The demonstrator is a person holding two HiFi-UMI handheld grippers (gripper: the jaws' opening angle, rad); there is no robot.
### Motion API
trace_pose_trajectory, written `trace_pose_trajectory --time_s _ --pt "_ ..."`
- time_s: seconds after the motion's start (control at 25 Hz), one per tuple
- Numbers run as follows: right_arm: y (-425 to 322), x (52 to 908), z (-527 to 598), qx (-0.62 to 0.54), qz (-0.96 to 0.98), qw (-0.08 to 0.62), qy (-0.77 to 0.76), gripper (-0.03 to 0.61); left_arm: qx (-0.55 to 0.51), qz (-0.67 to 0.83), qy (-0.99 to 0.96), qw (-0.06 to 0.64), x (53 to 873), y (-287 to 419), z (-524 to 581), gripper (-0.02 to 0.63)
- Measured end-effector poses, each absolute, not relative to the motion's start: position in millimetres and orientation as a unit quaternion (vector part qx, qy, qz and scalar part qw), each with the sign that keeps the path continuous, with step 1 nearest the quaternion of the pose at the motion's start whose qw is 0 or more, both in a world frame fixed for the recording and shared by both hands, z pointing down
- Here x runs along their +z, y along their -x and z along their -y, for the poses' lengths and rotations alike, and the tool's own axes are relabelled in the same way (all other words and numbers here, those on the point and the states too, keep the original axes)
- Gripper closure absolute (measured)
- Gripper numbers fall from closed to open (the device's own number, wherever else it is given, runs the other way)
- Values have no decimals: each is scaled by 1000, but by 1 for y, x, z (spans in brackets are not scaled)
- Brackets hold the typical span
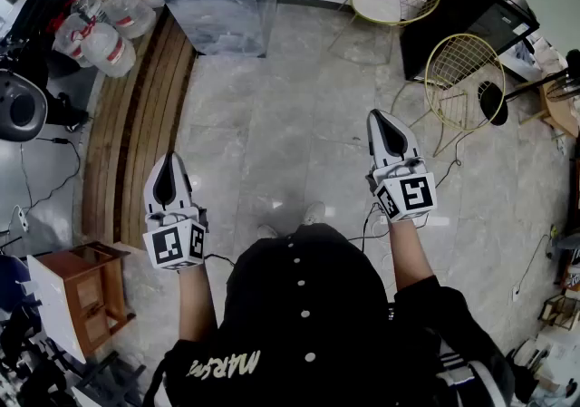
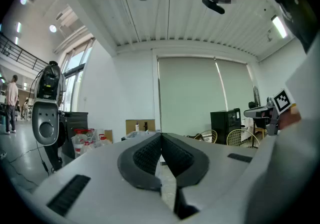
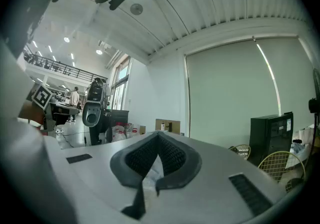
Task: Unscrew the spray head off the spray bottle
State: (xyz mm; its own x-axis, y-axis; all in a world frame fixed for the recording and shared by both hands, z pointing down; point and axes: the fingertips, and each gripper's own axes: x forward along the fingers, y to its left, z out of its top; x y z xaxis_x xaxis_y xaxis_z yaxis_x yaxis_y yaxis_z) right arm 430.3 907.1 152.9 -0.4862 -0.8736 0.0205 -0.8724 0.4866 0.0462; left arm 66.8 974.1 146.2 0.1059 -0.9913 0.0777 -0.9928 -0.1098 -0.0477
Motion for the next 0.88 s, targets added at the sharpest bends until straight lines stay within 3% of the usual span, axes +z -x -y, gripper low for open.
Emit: trace_pose_trajectory --time_s 0.4,0.64,0.88 --pt "-447 156 -897 -10 867 12 -499 568 53 666 -744 14 152 -86 -965 589" --pt "-471 154 -888 2 879 -38 -476 568 55 683 -728 11 151 -101 -956 589" --pt "-490 165 -871 7 881 -30 -473 567 57 696 -716 4 148 -115 -946 589"
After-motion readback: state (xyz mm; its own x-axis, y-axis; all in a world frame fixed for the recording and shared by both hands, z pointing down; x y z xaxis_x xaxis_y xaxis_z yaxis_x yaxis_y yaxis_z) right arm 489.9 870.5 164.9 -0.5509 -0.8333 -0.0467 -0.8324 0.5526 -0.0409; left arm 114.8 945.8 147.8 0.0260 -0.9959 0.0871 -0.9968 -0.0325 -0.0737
